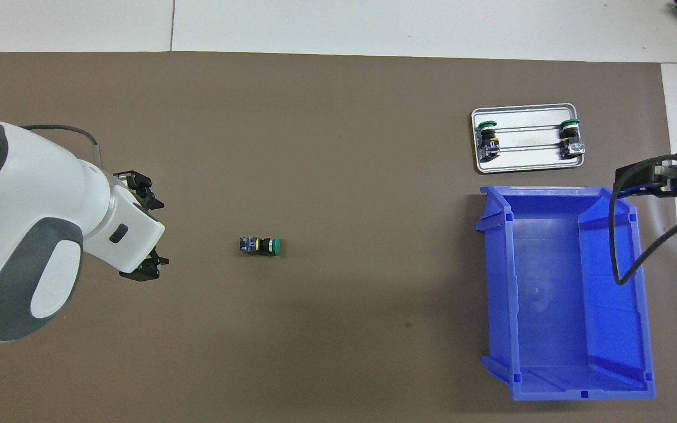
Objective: Place and press button with both arms
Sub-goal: 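Move the left gripper toward the green button on the table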
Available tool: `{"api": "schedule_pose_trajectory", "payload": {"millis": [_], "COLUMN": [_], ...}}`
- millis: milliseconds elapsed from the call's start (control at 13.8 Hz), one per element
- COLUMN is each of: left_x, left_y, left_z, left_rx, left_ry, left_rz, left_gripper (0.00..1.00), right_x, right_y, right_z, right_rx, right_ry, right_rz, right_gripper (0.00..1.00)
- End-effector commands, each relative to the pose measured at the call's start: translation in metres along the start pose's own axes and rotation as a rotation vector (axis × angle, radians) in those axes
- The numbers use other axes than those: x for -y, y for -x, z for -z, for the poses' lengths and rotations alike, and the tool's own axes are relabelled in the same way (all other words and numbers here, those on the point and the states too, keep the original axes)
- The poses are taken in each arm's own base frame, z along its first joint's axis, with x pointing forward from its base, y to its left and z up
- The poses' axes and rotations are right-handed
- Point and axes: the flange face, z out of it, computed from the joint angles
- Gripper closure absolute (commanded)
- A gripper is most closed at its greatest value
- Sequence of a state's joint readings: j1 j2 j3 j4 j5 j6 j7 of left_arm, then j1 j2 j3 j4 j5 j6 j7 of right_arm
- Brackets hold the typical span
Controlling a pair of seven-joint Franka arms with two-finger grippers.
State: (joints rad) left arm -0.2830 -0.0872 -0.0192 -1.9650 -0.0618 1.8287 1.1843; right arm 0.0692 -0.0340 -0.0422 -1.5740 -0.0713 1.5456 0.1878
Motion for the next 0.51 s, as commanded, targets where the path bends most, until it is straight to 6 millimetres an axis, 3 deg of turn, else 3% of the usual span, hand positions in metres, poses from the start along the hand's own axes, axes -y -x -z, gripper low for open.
{"api": "schedule_pose_trajectory", "payload": {"millis": [0, 290, 434], "left_x": [-0.018, -0.025, -0.026], "left_y": [-0.010, -0.025, -0.032], "left_z": [-0.021, -0.060, -0.070], "left_rx": [-0.030, -0.054, -0.120], "left_ry": [-0.030, -0.049, -0.075], "left_rz": [-0.049, -0.066, -0.036], "left_gripper": [0.17, 0.19, 0.20], "right_x": [-0.003, -0.003, -0.003], "right_y": [0.007, 0.007, 0.007], "right_z": [0.002, 0.002, 0.001], "right_rx": [-0.008, -0.008, -0.006], "right_ry": [-0.003, -0.003, -0.003], "right_rz": [0.026, 0.026, 0.026], "right_gripper": [0.00, 0.00, 0.00]}}
